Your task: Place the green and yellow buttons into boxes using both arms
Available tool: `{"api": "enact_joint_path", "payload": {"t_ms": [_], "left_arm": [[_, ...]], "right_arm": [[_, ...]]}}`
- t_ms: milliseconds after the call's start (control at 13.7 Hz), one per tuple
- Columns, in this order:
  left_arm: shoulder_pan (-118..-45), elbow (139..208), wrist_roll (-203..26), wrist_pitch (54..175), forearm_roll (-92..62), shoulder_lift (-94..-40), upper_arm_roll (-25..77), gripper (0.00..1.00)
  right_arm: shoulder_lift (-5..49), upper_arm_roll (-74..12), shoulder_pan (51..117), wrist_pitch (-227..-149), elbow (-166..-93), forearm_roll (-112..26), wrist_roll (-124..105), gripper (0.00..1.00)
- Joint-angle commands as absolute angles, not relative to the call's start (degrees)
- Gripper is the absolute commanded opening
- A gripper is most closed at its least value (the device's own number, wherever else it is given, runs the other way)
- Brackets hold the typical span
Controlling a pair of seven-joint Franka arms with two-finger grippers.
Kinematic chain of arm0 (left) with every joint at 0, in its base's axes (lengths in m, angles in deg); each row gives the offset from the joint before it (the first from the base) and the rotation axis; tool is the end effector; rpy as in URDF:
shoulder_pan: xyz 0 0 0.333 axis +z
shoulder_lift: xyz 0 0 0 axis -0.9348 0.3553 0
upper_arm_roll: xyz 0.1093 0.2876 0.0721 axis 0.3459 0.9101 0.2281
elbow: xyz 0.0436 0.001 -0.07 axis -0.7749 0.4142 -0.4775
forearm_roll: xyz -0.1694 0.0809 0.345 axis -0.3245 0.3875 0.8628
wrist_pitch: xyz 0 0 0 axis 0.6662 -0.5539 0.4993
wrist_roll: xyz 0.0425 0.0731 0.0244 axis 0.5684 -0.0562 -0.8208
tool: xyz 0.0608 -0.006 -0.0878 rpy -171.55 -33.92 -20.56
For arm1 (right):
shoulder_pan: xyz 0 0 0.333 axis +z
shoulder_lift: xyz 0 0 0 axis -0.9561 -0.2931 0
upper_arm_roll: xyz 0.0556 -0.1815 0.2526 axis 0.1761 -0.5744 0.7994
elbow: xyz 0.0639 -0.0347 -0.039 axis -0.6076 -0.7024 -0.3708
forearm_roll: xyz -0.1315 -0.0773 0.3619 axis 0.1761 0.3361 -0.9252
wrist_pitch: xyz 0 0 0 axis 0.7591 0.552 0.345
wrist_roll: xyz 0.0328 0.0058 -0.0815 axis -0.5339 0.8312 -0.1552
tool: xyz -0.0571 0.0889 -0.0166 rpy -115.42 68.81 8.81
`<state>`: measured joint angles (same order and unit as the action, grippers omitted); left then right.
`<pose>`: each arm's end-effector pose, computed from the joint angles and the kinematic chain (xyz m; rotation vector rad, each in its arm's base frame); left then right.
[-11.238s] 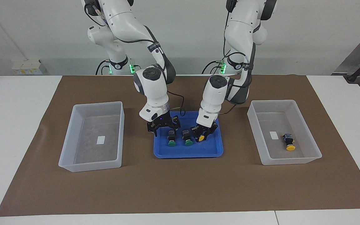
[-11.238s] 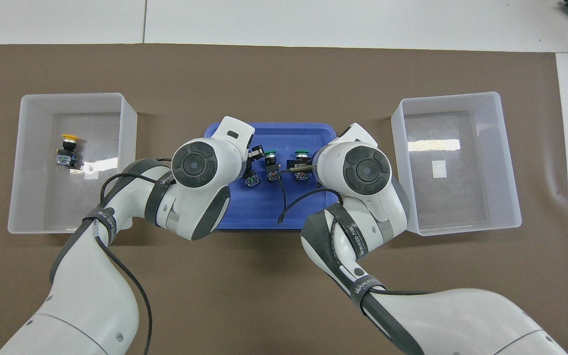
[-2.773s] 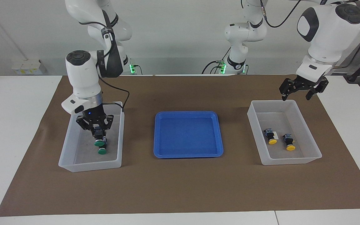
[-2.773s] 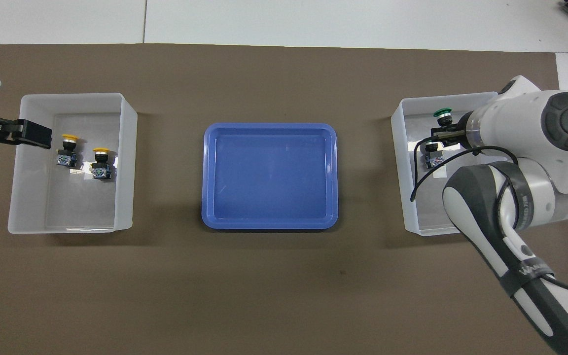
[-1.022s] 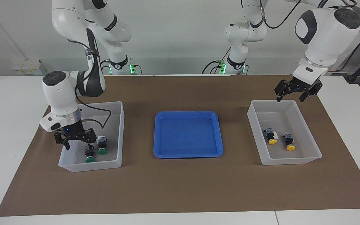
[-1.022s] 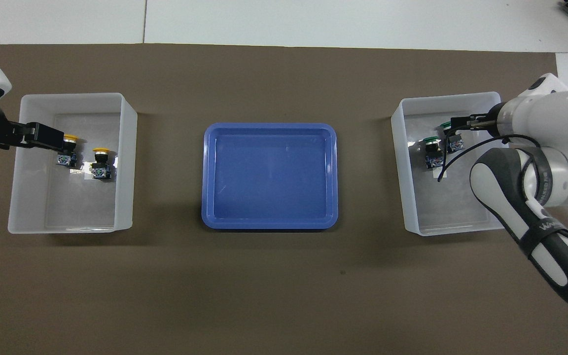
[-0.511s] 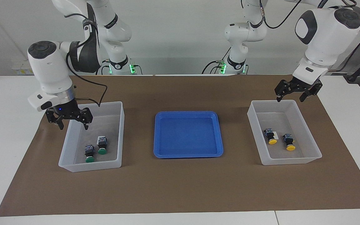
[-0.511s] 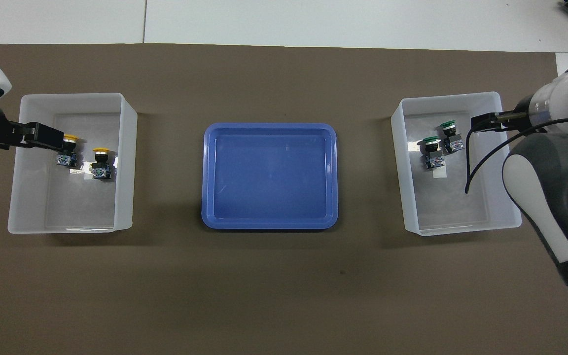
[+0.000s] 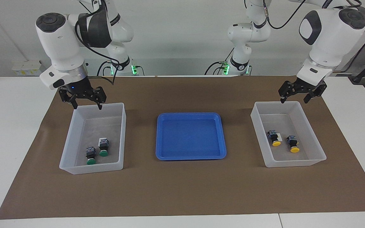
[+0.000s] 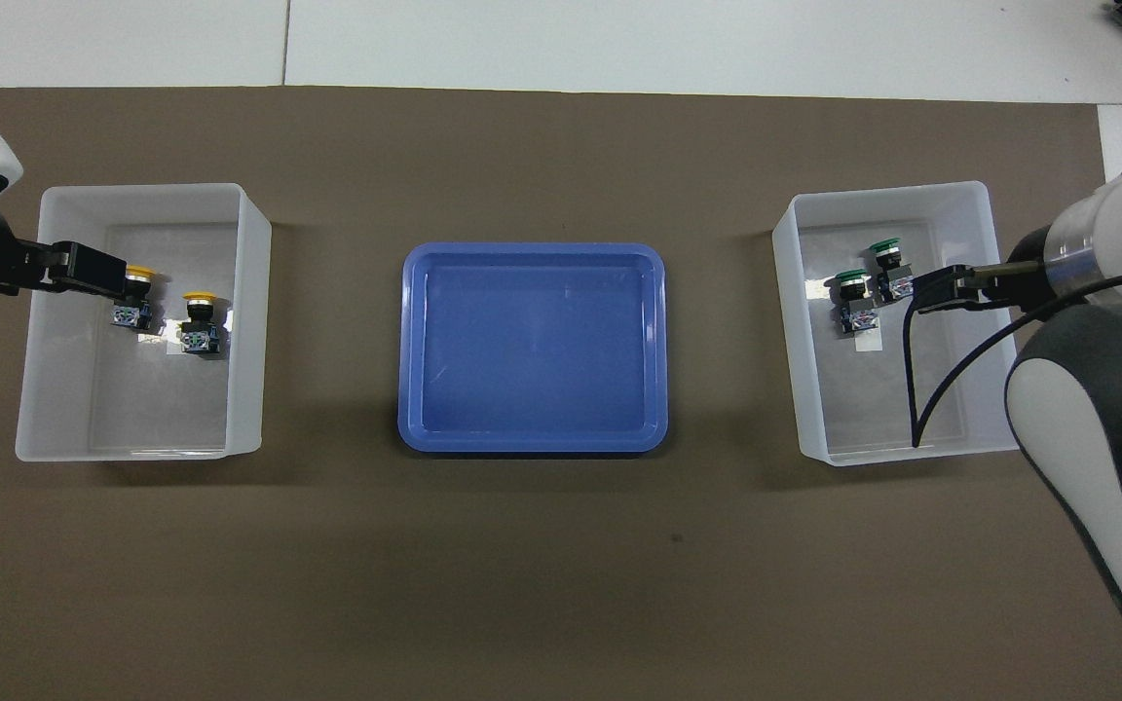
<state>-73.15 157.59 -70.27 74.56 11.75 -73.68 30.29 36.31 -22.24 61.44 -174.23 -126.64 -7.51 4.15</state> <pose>0.5812 -0.0285 0.5773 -3.1095 0.1697 -0.0483 0.5689 0.0356 0.5478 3.0646 0.0029 0.0588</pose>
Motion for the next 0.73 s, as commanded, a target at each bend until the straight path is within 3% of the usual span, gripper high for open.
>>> {"api": "enact_joint_path", "payload": {"t_ms": [0, 657], "left_arm": [[-73.06, 159.34, -70.82, 74.92, 11.20, -75.14, 30.33, 1.00], [-73.06, 159.34, -70.82, 74.92, 11.20, -75.14, 30.33, 1.00]], "right_arm": [[39.64, -20.71, 61.00, -170.91, -128.44, -8.92, 4.31, 1.00], [40.26, -20.62, 60.92, -170.02, -129.15, -8.92, 3.78, 1.00]]}}
